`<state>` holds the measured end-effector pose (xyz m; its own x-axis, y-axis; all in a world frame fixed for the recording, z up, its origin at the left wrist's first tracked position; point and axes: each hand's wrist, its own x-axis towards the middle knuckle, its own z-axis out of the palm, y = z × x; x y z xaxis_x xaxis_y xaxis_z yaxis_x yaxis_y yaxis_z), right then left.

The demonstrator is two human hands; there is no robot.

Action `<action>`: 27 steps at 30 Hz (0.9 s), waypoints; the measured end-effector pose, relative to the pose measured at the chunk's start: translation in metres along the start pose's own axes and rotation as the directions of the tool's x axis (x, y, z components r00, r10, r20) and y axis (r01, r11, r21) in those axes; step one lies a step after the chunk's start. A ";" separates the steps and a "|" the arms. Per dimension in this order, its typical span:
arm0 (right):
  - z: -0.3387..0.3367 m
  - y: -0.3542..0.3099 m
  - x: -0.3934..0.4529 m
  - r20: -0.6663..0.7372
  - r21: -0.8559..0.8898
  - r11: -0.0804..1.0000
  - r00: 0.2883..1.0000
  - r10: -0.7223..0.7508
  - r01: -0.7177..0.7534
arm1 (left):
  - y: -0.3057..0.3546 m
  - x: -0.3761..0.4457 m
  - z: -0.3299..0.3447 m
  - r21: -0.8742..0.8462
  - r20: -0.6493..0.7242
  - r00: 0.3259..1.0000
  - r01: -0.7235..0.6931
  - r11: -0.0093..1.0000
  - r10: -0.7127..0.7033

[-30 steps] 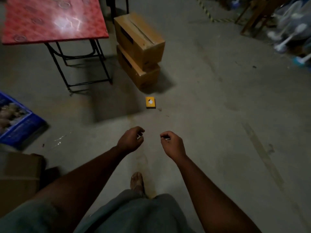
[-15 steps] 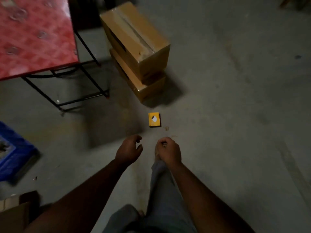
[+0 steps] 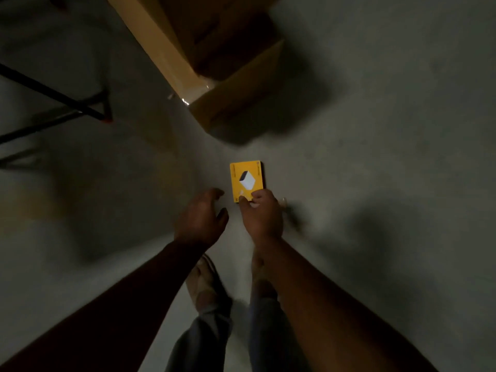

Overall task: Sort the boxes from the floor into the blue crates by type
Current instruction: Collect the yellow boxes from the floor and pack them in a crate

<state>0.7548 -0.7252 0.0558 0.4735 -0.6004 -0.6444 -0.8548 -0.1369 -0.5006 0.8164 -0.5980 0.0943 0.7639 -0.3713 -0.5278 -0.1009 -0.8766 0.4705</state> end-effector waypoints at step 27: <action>0.003 -0.021 -0.083 0.316 -0.070 0.992 0.945 -0.077 0.105 | -0.064 -0.103 -0.052 -0.359 -0.027 0.964 0.237 0.903 -0.264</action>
<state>0.7343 -0.6701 0.1176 0.5811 -0.3079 -0.7533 -0.8133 -0.2536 -0.5237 0.7777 -0.4874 0.1553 0.7803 -0.1181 -0.6141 0.3189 -0.7695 0.5533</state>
